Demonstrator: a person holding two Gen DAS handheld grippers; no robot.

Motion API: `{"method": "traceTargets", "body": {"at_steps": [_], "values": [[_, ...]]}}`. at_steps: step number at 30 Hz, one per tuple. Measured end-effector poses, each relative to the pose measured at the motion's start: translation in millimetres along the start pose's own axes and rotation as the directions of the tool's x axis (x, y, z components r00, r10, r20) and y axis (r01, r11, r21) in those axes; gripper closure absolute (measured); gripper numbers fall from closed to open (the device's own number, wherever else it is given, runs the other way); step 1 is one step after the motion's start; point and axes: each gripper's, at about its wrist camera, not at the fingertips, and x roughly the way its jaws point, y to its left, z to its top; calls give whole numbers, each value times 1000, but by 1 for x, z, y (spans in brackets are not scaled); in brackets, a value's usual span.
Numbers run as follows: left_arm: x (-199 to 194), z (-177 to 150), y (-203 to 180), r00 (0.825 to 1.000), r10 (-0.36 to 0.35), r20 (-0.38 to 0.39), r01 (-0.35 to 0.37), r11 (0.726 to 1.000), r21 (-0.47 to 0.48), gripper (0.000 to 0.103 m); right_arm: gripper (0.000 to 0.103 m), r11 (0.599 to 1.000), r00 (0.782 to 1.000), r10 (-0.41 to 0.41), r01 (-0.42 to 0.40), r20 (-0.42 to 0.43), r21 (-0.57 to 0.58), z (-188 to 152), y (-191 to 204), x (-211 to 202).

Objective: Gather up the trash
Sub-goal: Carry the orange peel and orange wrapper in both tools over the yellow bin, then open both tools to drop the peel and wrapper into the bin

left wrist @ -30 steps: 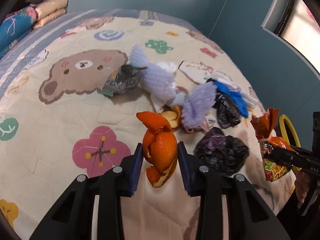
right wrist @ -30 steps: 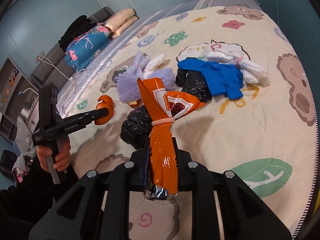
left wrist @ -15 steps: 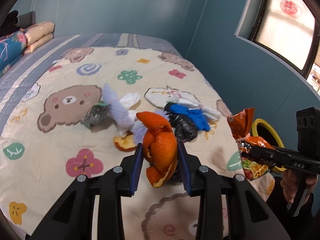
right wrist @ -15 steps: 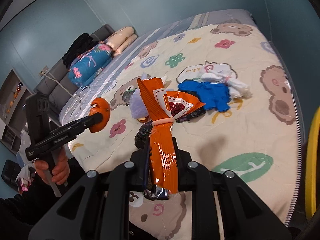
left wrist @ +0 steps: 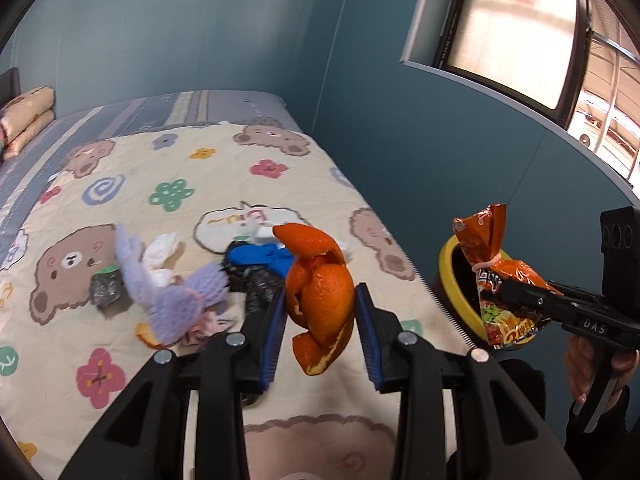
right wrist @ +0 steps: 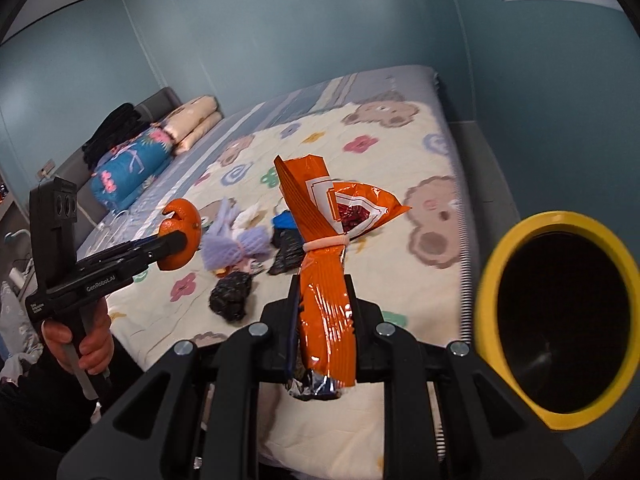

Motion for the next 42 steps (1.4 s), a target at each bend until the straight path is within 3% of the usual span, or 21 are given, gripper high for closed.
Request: {"method": "traceTargets", "body": {"at_steps": [16,24,32,42], "values": [[44,36,-107,990,-142,-19,144,982,123,71,85,976,980,-182,170,84,137,1,-88,-65],[75,40,-158,977,-201,-69,210,962,175,70,85,947,953,-282,258,114,191,4,-122,-82],[117,37,-195,965,-233,-120,252,950,185,70,84,921,938,-332,298,102,250,7,-157,-82],[179,24,-232,934,-285,-217,320,936,146,70,84,879,932,-361,323,45,350,6,-212,-57]]}}
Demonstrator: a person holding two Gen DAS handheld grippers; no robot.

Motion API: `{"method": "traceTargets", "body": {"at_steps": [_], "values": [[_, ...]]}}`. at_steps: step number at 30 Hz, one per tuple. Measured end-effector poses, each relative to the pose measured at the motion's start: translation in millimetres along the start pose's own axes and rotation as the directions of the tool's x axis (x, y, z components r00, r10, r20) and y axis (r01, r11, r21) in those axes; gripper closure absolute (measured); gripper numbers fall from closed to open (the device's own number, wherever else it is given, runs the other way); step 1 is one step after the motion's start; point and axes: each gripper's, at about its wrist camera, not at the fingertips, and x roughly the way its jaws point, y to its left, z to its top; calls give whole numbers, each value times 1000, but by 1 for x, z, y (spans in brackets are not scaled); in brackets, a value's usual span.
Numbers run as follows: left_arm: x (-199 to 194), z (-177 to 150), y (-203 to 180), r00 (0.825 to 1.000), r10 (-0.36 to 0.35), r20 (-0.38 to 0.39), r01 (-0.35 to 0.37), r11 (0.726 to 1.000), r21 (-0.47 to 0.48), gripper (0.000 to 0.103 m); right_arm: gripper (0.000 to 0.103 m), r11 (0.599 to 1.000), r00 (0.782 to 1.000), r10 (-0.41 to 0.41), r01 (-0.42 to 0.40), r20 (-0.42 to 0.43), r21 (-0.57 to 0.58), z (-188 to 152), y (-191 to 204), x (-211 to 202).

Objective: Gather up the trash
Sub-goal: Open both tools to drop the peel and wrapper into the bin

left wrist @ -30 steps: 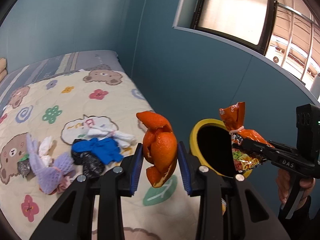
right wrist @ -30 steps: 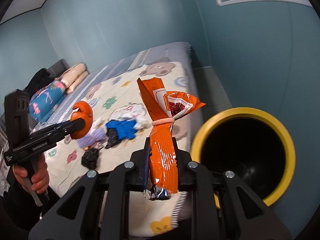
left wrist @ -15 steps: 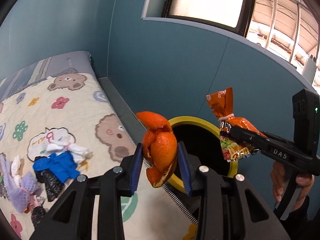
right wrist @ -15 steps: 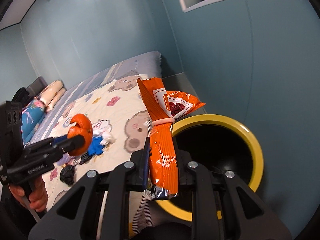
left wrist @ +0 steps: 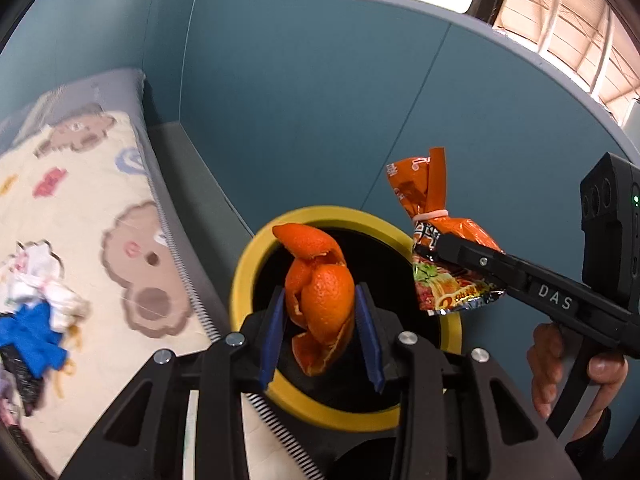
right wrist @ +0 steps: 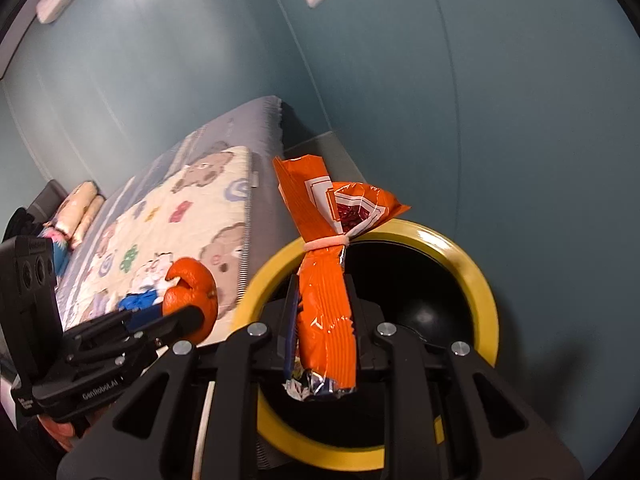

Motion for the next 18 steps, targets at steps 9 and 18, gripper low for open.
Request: {"method": "traceTargets", "body": {"at_steps": [9,18], "values": [[34,-6,6,998,-38,-57,34,997,-68,67,80,998,1000,-23,24,-20,54,-3,-18,17],[19,-5,16,1000,-23,-18,21,995,-95,40,59,996,998,-53,52,17,71,0,-19,5]]}}
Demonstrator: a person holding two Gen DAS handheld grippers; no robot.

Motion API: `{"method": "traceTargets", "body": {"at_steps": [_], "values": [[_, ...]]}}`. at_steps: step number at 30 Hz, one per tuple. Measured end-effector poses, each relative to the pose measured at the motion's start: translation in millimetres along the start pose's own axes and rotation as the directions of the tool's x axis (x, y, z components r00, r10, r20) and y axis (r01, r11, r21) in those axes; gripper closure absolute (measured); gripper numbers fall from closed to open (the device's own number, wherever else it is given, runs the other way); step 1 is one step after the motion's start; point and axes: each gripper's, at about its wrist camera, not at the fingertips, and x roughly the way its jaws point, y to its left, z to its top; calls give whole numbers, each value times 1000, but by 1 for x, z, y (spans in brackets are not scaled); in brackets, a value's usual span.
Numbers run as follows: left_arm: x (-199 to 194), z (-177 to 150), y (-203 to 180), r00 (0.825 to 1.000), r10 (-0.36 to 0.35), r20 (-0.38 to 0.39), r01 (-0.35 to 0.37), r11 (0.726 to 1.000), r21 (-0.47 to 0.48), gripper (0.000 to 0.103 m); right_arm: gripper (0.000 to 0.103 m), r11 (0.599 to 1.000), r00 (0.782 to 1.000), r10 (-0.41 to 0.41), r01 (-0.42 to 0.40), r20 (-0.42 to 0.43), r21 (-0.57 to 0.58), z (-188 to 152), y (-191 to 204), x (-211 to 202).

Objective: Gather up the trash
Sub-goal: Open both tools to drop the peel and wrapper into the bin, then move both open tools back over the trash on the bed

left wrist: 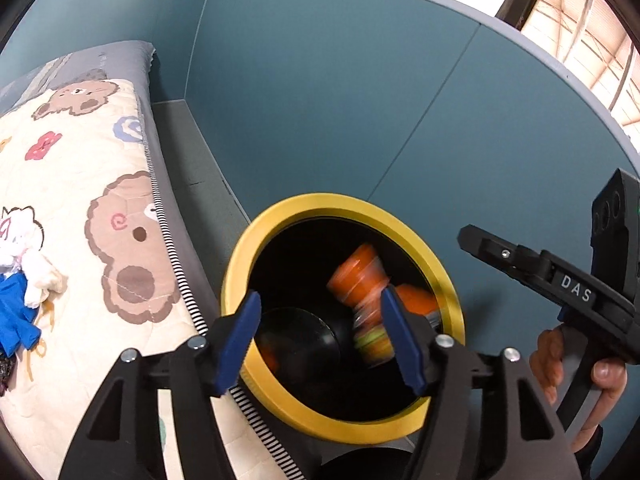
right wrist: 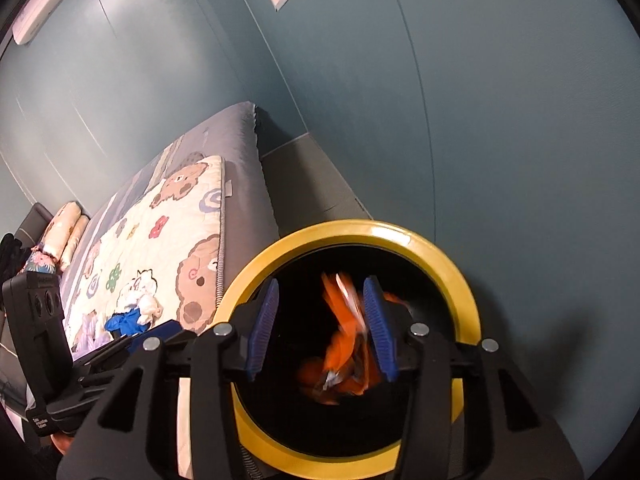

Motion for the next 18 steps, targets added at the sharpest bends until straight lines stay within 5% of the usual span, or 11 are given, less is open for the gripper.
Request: {"method": "traceTargets", "body": {"at_steps": [9,18], "values": [[-42,0,22,994,60,94,-58,998,-33,13,47,999,999,32,-31,25,-24,-10,11,-22],[-87,-6,68,972,171,159,-157,983,-92,8,34,985,992,120,-114,35,-129,-27,67,-35]]}}
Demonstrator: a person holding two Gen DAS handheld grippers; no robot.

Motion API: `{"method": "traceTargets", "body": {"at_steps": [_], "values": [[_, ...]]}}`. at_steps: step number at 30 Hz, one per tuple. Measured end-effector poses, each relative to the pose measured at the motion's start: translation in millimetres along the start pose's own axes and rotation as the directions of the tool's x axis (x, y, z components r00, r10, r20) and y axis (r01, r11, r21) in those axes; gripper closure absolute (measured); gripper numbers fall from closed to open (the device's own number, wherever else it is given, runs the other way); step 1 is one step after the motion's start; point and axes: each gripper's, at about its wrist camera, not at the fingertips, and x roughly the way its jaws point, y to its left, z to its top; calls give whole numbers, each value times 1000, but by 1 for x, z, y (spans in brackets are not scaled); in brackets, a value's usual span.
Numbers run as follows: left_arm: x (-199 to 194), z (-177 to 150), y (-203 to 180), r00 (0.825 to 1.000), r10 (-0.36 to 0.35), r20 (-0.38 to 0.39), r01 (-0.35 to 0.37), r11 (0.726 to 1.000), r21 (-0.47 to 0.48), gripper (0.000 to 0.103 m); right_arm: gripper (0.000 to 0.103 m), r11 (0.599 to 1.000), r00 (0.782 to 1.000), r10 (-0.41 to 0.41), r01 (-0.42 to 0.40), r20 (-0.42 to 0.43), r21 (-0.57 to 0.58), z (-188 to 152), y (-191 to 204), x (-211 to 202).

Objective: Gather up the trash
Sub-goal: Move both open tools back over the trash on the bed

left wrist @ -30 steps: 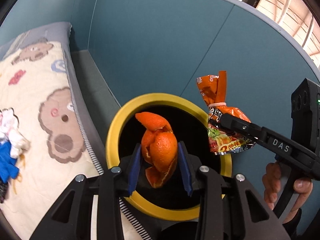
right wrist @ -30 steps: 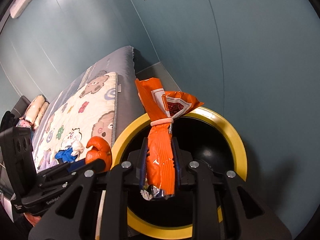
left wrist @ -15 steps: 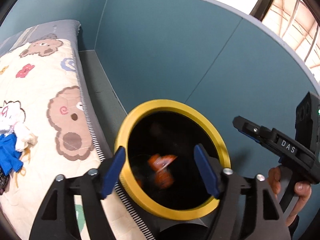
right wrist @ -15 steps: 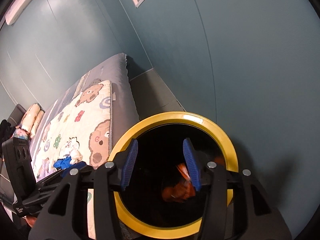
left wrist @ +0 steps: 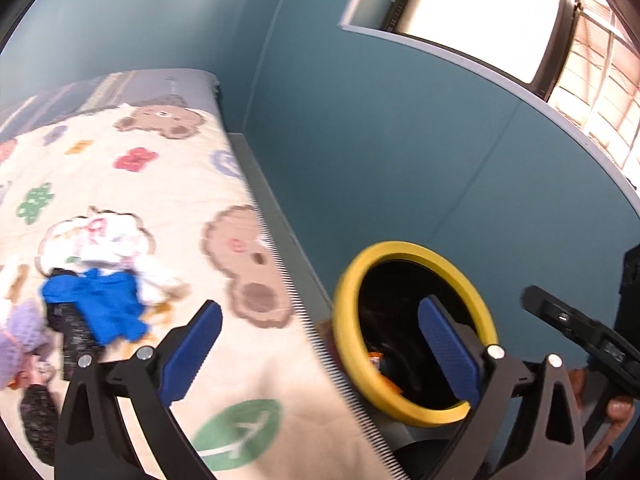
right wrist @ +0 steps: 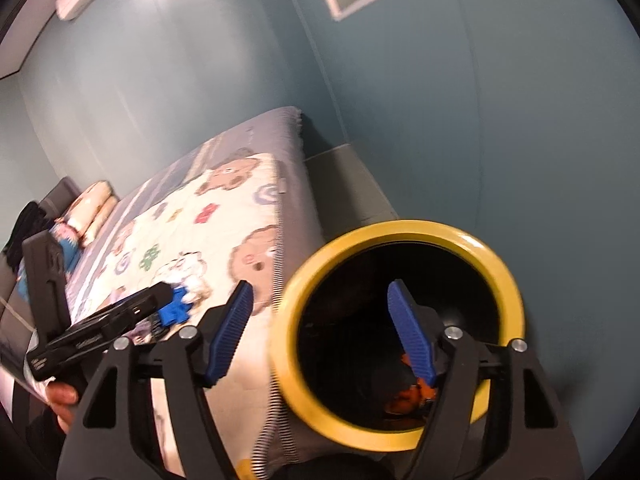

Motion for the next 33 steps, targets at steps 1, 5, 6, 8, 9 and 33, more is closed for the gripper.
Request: {"method": "traceTargets", "body": {"at_steps": [1,5,6,8,9,33], "values": [[-5,-1,6,1000,11,6,-11,1000,-3,8,32,1000,1000,12,-12,0,-10,-1,7,0],[-24,-3,34,998,61,31,-61,998,-17,8,31,996,998,62,-62,-12,-57,-6,41,1],[-31,-3,39,997,74,37,-74,997,-20,8,31,995,997,70,-71,-17,-67,-7,48,1],[-42,-3,56,993,106,50,-104,994,-29,8,31,992,995,91,-94,-29,-90,-9,65,3],[-47,-3,64,991,121,55,-119,992,-36,8,31,990,994,100,-103,-35,-98,-10,72,3],[-159,-23,237,903,419,92,-401,900,-169,8,30,898,936,275,-332,-221,-287,-49,251,51]]}}
